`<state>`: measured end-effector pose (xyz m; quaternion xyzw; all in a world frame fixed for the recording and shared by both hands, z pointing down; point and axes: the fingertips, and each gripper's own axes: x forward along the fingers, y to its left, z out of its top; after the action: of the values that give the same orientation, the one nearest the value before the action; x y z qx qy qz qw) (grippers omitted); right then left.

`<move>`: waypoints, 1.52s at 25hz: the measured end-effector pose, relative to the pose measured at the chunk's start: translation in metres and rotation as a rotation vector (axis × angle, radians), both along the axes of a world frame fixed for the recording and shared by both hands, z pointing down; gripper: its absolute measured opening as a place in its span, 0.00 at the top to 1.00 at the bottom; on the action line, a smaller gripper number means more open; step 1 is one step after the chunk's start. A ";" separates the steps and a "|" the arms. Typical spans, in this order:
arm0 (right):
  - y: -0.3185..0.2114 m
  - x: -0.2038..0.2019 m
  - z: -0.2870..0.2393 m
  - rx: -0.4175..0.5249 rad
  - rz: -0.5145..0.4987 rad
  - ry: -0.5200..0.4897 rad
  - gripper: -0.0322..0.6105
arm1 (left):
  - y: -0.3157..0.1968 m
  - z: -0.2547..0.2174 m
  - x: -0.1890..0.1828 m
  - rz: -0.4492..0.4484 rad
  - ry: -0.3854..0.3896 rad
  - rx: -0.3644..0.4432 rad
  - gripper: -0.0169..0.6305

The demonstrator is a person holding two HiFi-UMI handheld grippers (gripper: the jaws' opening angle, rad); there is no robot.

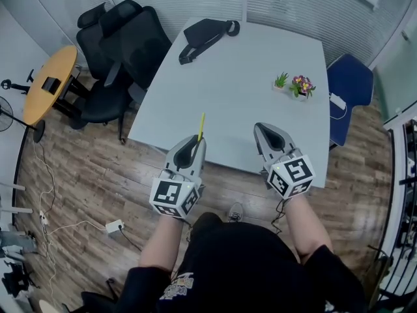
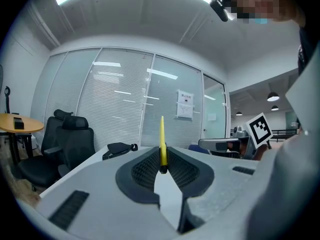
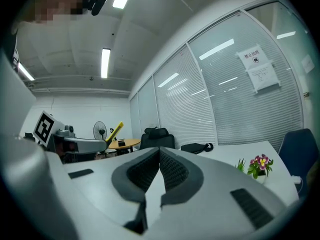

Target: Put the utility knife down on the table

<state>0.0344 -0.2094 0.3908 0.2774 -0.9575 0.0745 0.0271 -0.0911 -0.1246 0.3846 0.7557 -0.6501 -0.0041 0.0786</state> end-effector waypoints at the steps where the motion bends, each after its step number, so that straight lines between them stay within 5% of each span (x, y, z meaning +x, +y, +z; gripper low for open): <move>1: -0.003 0.000 0.001 -0.004 0.005 -0.001 0.94 | -0.004 0.000 -0.001 0.006 -0.001 -0.001 0.90; 20: -0.063 -0.040 0.016 -0.049 0.287 0.003 0.94 | -0.123 0.017 -0.051 0.326 -0.053 -0.048 0.90; 38: -0.081 -0.037 0.048 -0.110 0.520 0.045 0.94 | -0.193 0.136 -0.044 0.560 -0.132 -0.263 0.90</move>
<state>-0.0027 -0.2899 0.4388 0.5136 -0.8478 0.1248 0.0436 -0.1355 -0.3174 0.5206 0.8873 -0.4156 0.1508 0.1315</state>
